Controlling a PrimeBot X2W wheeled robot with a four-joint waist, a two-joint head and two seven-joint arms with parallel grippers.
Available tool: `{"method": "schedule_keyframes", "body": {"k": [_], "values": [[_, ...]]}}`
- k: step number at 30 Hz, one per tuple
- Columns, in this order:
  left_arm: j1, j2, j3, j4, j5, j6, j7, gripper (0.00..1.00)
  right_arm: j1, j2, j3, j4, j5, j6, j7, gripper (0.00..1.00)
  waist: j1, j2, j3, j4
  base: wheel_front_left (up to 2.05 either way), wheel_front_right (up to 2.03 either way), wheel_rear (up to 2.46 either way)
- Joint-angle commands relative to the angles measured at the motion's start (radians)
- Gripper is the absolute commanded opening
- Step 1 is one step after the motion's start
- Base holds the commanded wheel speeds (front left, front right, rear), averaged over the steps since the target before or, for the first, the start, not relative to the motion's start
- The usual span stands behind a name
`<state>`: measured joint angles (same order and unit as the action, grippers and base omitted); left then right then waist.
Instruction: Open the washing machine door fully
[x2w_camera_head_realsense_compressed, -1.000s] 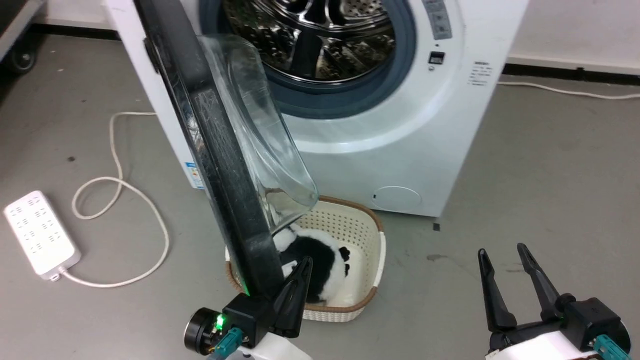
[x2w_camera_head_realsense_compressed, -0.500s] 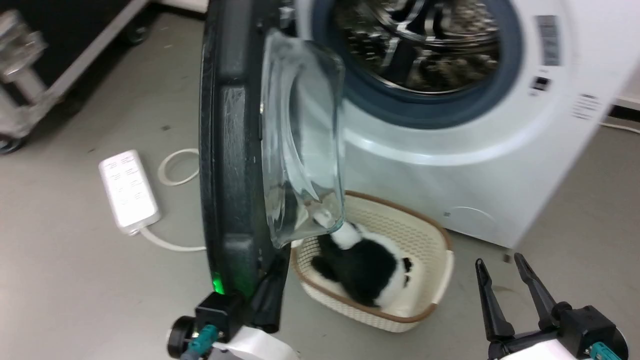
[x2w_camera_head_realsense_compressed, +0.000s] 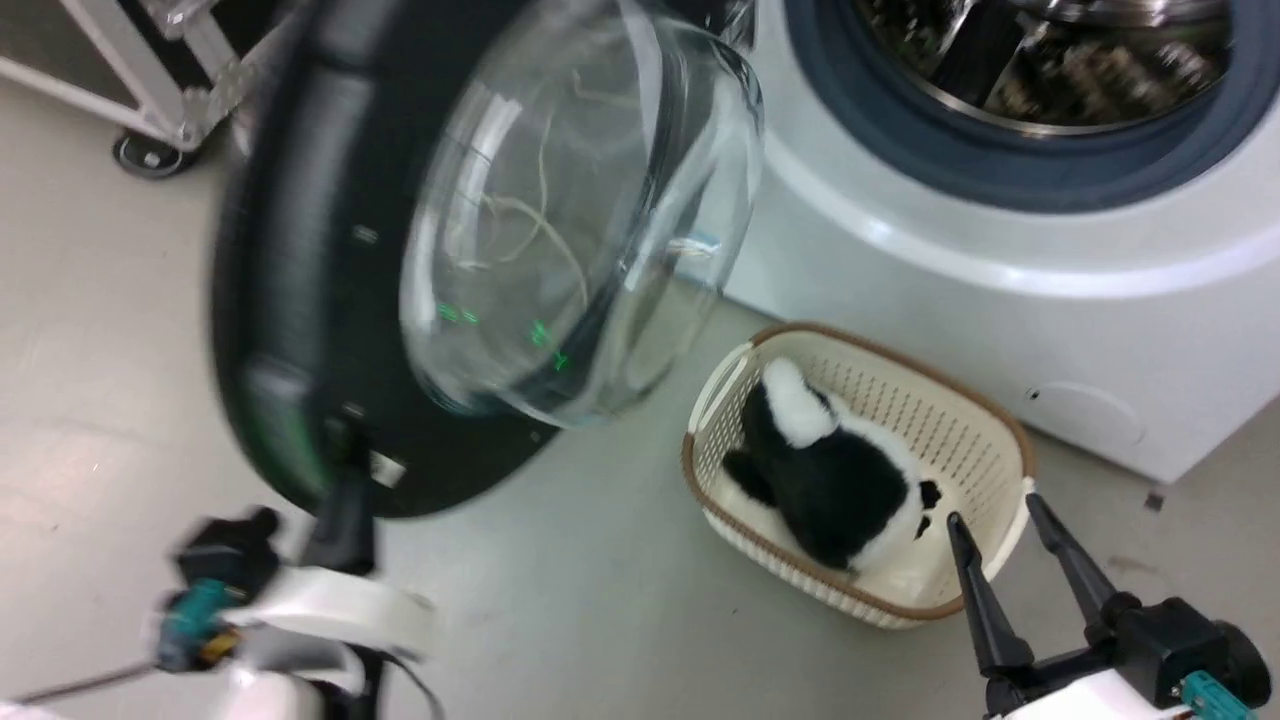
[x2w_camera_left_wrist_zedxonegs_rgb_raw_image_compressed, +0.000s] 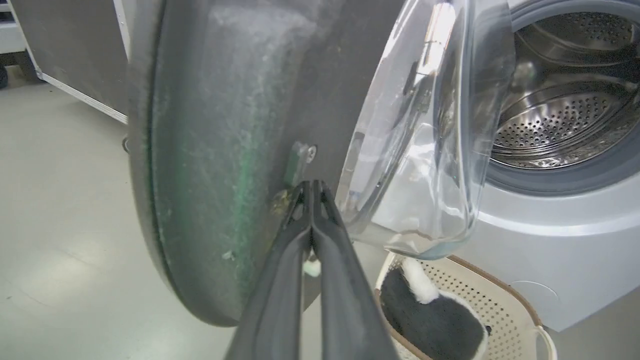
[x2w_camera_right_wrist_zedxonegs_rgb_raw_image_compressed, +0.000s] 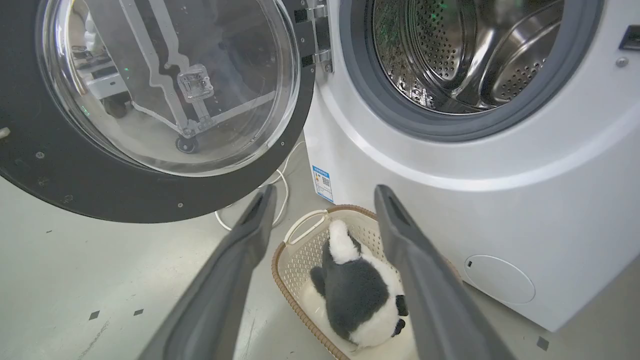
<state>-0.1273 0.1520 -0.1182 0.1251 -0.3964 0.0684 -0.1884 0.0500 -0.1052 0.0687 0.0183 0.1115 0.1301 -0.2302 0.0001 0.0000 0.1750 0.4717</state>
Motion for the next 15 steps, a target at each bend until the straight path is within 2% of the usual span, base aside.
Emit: {"method": "schedule_keyframes", "body": {"k": [1, 7, 15], "values": [[-0.024, 0.022, 0.021, -0.001, -0.007, 0.004, 0.000, 0.00, -0.015, -0.011, -0.002, -0.012, -0.008, 0.001, 0.004, 1.00, -0.0001, 0.0000, 0.038, 0.014, 0.00, 0.00, 0.00], [-0.095, 0.129, 0.140, 0.027, -0.071, -0.007, 0.040, 0.00, -0.045, -0.048, -0.019, -0.066, -0.015, 0.001, 0.039, 1.00, -0.0001, 0.0000, 0.130, -0.010, 0.00, 0.00, 0.00], [-0.229, 0.269, 0.242, 0.199, -0.122, -0.050, 0.045, 0.00, -0.058, -0.087, -0.037, -0.132, -0.027, 0.001, 0.077, 1.00, -0.0001, 0.0000, 0.225, -0.041, 0.00, 0.00, 0.00]]}}
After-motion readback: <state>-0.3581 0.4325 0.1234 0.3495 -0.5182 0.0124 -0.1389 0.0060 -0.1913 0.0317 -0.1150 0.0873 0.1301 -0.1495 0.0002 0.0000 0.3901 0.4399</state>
